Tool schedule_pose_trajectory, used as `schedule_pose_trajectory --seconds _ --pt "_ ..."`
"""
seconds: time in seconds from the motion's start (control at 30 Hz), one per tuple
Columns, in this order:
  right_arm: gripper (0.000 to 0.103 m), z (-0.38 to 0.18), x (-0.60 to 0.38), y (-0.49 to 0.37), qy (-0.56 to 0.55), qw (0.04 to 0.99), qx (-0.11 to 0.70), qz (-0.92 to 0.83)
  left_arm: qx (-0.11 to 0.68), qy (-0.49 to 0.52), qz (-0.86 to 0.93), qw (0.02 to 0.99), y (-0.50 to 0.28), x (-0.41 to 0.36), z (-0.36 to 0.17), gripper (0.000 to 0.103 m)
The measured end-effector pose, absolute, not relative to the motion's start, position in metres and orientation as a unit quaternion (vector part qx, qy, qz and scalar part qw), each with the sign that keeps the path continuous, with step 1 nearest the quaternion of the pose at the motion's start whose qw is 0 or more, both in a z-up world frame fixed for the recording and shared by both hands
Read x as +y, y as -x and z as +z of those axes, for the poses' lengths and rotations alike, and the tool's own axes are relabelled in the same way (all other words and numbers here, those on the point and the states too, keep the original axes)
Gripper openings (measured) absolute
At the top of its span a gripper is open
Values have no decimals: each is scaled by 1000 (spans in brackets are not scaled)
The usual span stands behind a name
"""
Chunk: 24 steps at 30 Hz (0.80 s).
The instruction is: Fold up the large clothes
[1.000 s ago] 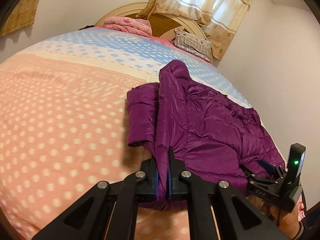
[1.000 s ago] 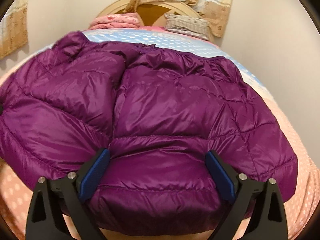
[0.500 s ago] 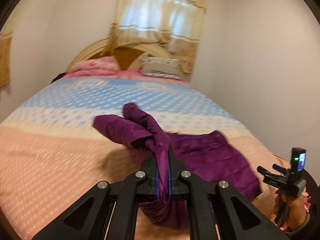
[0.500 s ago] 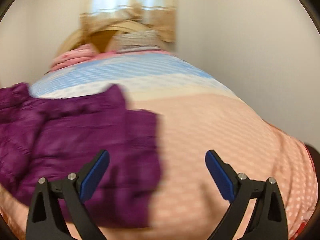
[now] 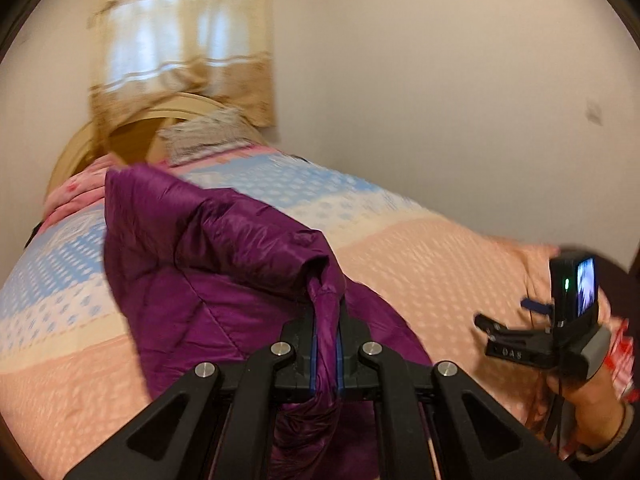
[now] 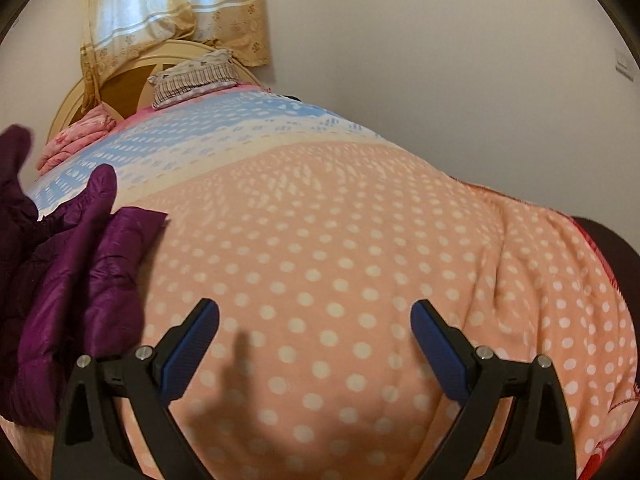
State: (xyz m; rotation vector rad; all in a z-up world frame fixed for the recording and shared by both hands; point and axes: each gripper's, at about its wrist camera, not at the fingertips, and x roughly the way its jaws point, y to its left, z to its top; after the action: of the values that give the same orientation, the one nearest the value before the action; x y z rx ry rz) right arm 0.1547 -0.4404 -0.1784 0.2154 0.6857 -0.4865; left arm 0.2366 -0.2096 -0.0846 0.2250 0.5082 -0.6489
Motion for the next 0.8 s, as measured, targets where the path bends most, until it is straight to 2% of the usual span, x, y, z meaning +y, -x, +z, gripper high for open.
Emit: schedule_pose_trajectory --seconds 0.23,0.33,0.4,0.43,0.5,0.57,0.67,0.73,0.77,0.8 --pt "99 -192 -449 -149 -133 901 342 -230 268 -207 -337 879 -225 -267 -142 6" --pt "100 -192 -445 -148 -127 902 342 -231 246 -244 -334 877 -212 -274 -145 13" --pt "101 -192 -446 -148 -129 902 341 -230 235 -266 -335 873 -204 -277 -140 37" --pt "101 -192 -446 -148 -128 902 340 -231 229 -270 -334 873 -200 -281 -136 43" --pt "102 -192 -446 -149 -125 903 340 -231 198 -274 -334 880 -181 -282 -122 70" --pt "102 -193 -447 -151 -122 903 340 -232 162 -276 -343 883 -160 -281 -107 83" --pt "101 -192 -448 -151 -125 902 342 -232 138 -265 -354 886 -148 -270 -90 84" --pt "89 -187 -448 -151 -133 901 346 -226 146 -258 -329 897 -156 -249 -82 84" --pt "80 -181 -446 -152 -132 902 346 -221 155 -245 -310 905 -167 -233 -80 84" --pt "78 -174 -442 -153 -126 904 344 -219 170 -233 -294 911 -181 -219 -79 85"
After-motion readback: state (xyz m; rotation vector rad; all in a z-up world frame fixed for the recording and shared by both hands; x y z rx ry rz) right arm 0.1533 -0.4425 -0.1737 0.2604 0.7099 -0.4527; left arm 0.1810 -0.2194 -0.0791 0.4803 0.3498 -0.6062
